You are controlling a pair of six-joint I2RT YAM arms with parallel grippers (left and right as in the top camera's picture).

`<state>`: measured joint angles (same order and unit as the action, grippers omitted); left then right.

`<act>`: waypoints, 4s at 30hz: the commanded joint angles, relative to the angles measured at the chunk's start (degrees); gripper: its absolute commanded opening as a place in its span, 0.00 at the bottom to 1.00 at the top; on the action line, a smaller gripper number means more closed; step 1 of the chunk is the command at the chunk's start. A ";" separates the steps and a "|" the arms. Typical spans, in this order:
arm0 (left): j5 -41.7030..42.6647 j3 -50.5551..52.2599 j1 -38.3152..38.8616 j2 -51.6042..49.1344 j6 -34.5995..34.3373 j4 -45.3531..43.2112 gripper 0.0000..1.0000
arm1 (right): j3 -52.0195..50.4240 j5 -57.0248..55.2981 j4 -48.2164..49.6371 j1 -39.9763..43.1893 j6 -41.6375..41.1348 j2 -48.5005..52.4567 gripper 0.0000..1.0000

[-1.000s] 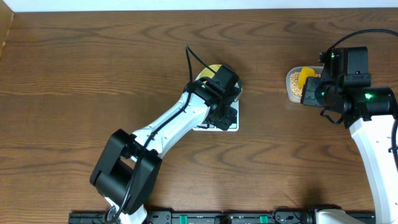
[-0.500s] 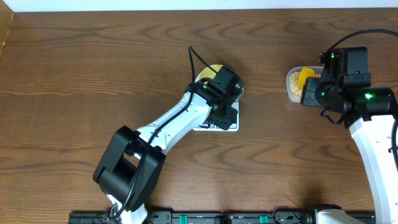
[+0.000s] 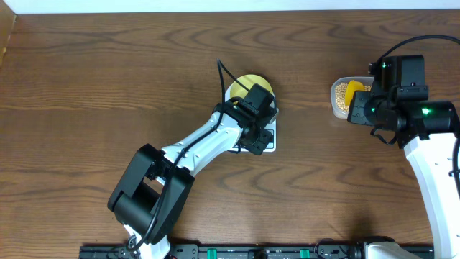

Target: Scoop item into bowl and weigh 50g on scale

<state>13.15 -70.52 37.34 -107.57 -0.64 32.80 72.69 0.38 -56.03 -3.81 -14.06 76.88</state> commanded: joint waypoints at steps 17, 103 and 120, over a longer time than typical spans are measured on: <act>-0.81 2.19 0.13 -0.81 2.21 -4.00 0.34 | 1.49 -0.22 -0.37 0.24 -0.55 -1.66 0.01; -10.95 -1.27 -1.53 34.51 -7.72 32.46 0.93 | 2.10 -3.87 -4.00 0.24 -0.63 -1.66 0.01; -11.78 -1.31 1.62 34.49 -6.51 30.29 0.93 | 2.10 -15.74 -6.01 0.48 -1.75 -1.55 0.01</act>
<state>2.83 -70.43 38.85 -73.30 -7.64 63.20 73.41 -11.88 -62.74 -3.79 -14.87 76.23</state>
